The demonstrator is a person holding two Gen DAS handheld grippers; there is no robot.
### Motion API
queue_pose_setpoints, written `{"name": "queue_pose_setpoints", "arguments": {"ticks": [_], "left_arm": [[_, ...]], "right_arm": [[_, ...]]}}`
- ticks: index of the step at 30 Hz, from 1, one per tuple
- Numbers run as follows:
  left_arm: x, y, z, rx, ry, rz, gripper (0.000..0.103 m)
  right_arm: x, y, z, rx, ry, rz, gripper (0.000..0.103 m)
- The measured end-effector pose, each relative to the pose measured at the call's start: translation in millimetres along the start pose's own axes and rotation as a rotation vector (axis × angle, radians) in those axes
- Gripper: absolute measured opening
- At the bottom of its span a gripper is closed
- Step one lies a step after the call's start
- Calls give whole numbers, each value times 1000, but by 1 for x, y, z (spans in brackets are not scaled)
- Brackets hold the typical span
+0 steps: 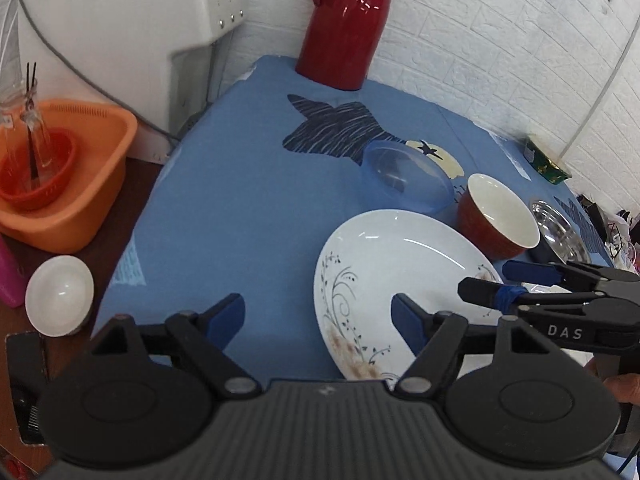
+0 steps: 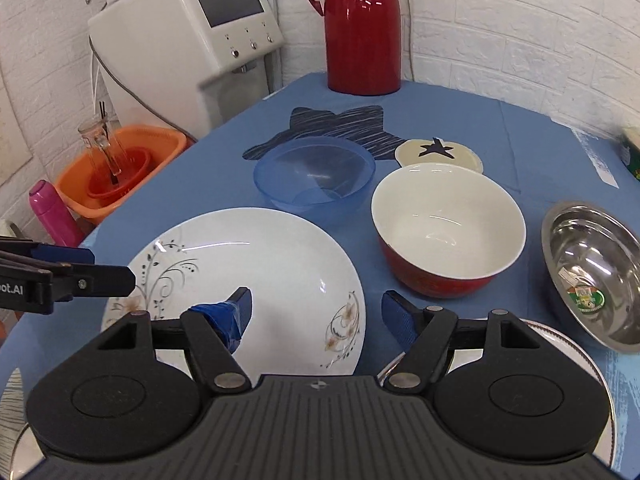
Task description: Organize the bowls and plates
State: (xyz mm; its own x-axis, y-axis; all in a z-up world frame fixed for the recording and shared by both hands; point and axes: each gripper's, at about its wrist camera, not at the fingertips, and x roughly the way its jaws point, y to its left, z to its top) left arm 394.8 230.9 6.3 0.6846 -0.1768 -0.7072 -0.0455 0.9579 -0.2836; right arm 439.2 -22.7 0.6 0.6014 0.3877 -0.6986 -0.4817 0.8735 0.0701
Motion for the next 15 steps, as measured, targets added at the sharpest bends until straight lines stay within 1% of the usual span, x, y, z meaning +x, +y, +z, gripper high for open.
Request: {"name": "queue_pose_setpoints", "arguments": {"ticks": [4,5,7,8,10,11,15], "left_arm": [[22,0,3,-13,55,-18,74],[26,-1,2,-15,66,-17,73],[31,-2,-1,-2,79,-8,73],[32,-3,-3,5,80,0,72],[30,-2,-6,16,68,11,71],[29,-1,-7,14,62,11,68],[30,0,-6,23,51,33,67]], "right_arm": [[19,-1,-3,46,64,49,58],[19,2,-6,46,56,54,61],[15,9,-9,36,53,34,61],[12,11,-11,41,52,43,61],[8,14,-16,58,55,87,60],[7,16,-17,53,53,95,61],[13,18,-17,6,18,67,62]]}}
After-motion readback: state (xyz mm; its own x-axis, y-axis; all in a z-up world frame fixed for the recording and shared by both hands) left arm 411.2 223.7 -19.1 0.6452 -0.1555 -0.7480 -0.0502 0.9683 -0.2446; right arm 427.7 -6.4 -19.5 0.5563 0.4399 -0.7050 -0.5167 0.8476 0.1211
